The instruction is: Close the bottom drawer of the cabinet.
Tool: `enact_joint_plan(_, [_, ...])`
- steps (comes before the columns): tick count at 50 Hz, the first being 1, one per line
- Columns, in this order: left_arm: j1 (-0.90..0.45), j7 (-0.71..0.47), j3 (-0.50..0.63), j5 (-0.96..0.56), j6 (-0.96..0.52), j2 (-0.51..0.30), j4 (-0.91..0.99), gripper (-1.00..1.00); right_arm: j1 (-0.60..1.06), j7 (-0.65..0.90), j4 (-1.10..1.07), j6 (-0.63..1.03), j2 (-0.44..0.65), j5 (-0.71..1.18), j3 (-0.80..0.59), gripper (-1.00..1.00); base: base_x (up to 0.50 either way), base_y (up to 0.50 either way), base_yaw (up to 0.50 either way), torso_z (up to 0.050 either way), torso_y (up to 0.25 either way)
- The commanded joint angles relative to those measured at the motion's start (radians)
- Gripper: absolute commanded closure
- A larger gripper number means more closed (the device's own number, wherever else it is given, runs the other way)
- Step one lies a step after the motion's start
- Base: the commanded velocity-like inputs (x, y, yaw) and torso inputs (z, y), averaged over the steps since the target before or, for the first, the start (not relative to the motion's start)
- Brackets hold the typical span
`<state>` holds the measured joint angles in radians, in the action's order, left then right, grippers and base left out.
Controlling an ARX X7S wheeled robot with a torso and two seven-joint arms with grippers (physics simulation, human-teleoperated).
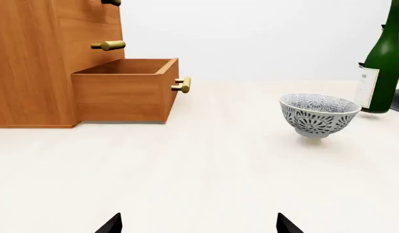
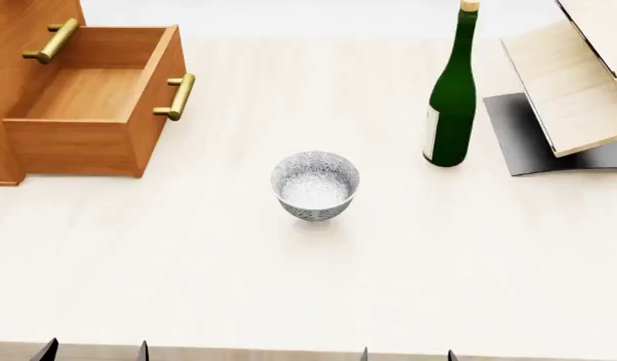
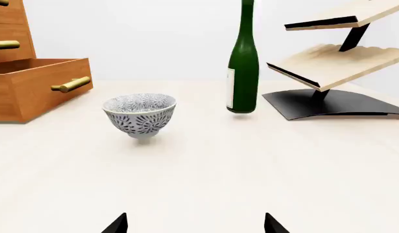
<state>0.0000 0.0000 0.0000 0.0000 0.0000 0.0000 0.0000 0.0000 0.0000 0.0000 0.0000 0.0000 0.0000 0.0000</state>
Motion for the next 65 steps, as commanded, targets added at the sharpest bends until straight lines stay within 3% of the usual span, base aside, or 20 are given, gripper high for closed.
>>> enact_joint_plan(1, [-0.003, -0.022, 0.014, -0.019, -0.003, -0.015, 0.000, -1.00, -0.001, 0.023, -0.004, 0.006, 0.015, 0.012, -0.020, -1.00, 0.00, 0.00, 0.00, 0.000, 0.000])
enact_joint_plan(19, [-0.019, -0.102, 0.084, 0.003, 0.016, -0.058, -0.050, -1.00, 0.004, 0.069, -0.024, 0.030, 0.065, 0.070, -0.048, -1.00, 0.00, 0.00, 0.00, 0.000, 0.000])
enact_joint_plan(20, [-0.034, -0.066, 0.007, 0.015, 0.098, -0.006, -0.150, -1.00, -0.150, 0.150, 0.150, -0.150, 0.001, 0.037, -0.150, -1.00, 0.00, 0.00, 0.00, 0.000, 0.000])
enact_joint_plan(21, [-0.022, -0.057, 0.036, 0.032, 0.032, -0.019, -0.068, -1.00, 0.000, 0.009, 0.000, 0.000, 0.014, 0.019, 0.000, -1.00, 0.00, 0.00, 0.00, 0.000, 0.000])
enact_joint_plan(22, [-0.020, -0.062, 0.042, 0.030, 0.029, -0.022, -0.063, -1.00, 0.002, 0.009, -0.021, 0.031, 0.013, 0.022, 0.008, -1.00, 0.00, 0.00, 0.00, 0.000, 0.000])
enact_joint_plan(38, [-0.010, -0.100, 0.083, -0.007, 0.014, -0.062, -0.040, -1.00, -0.026, 0.035, -0.103, 0.078, 0.062, 0.147, -0.010, -1.00, 0.00, 0.00, 0.00, 0.000, 0.000])
enact_joint_plan(48, [-0.017, -0.120, 0.096, -0.017, -0.050, -0.076, 0.036, -1.00, 0.088, 0.084, -0.301, 0.387, 0.133, 0.189, 0.006, -1.00, 0.00, 0.00, 0.00, 0.000, 0.000])
enact_joint_plan(65, [-0.019, -0.143, 0.109, -0.047, -0.098, -0.097, 0.113, -1.00, 0.083, 0.113, -0.348, 0.391, 0.142, 0.184, -0.022, -1.00, 0.00, 0.00, 0.00, 0.000, 0.000])
